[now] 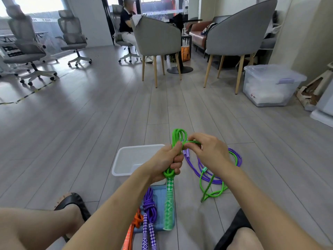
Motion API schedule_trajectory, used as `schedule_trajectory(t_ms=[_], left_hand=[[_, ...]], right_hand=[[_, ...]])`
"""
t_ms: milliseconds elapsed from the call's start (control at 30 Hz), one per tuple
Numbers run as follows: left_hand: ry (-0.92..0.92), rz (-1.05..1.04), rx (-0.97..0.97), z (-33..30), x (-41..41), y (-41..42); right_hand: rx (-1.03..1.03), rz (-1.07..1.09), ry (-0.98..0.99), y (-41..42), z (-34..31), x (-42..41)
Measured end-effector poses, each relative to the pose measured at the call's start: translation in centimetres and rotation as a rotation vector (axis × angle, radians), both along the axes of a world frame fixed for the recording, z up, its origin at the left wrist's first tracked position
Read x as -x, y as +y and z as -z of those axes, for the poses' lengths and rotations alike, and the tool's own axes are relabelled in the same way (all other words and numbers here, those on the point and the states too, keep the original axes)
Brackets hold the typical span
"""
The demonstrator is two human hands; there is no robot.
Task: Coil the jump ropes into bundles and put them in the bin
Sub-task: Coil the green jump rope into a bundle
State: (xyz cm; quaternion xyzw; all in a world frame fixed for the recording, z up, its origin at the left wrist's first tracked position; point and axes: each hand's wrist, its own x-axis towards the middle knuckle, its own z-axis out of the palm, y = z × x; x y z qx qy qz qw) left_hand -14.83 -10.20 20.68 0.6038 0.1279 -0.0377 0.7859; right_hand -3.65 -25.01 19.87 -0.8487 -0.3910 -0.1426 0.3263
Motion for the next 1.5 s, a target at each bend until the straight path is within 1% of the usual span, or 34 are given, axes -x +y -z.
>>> schedule_trajectory(t_ms=[67,133,200,267,333,367,400,467,567,633,700,900,1000,1100,1233,1300,1400,1500], left_hand=[[0.071,0.106,-0.17,-0.1,0.3,0.5],[0.111,0.181,-0.212,-0.4,0.6,1.2],[0.105,0.204,-0.143,-0.8,0.9,2.0],[0.063,0.18,-0.022,-1.1,1.1,2.7],[0.011,0.126,0.087,-1.2,1.2,3.2],[-0.002,0.092,0.103,-1.1,1.2,3.2],[-0.003,0.044,0.075,-0.8,1.0,3.1],[0.01,-0.075,-0.087,-0.1,0.4,2.5],[0.013,-0.237,-0.351,1.4,-0.6,1.1],[0.012,-0.329,-0.463,2.2,-1.1,0.3],[0.007,-0.367,-0.485,2.7,-1.5,-0.3],[-0.029,-0.444,-0.362,3.1,-2.2,-0.7],[-0.051,-0.494,-0.297,3.0,-2.3,-0.7],[-0.081,-0.496,-0.254,2.9,-2.1,-0.5],[-0.16,-0.408,-0.315,3.0,-1.8,-0.7],[-0.165,-0.395,-0.316,3.0,-1.8,-0.8],[-0.135,-0.452,-0.266,2.8,-2.0,-0.9],[-0.071,-0.581,-0.23,2.7,-2.4,-0.6]], right_hand=[[0.032,0.025,-0.005,-0.7,0.2,-0.8],[0.044,0.059,0.036,-1.3,0.5,-1.9],[0.028,0.118,0.149,-2.0,1.1,-2.8],[-0.042,0.196,0.289,-2.6,1.9,-3.6],[-0.154,0.26,0.407,-2.8,3.2,-4.1],[-0.239,0.282,0.471,-2.7,3.7,-4.1],[-0.338,0.301,0.545,-2.5,4.2,-4.1],[-0.51,0.33,0.667,-1.6,4.6,-3.9],[-0.625,0.298,0.735,0.1,4.1,-2.3],[-0.616,0.236,0.706,1.3,3.5,-0.6],[-0.566,0.137,0.652,2.1,3.1,1.4],[-0.382,-0.034,0.293,3.0,4.2,3.6],[-0.286,-0.054,0.183,3.0,4.5,3.7],[-0.223,-0.018,0.162,2.8,4.6,3.5],[-0.119,-0.033,0.089,2.9,4.3,3.3],[-0.06,-0.06,0.085,3.1,4.2,3.5],[0.018,-0.067,0.09,3.1,3.8,3.5],[0.019,-0.152,0.152,3.1,3.5,3.9]])
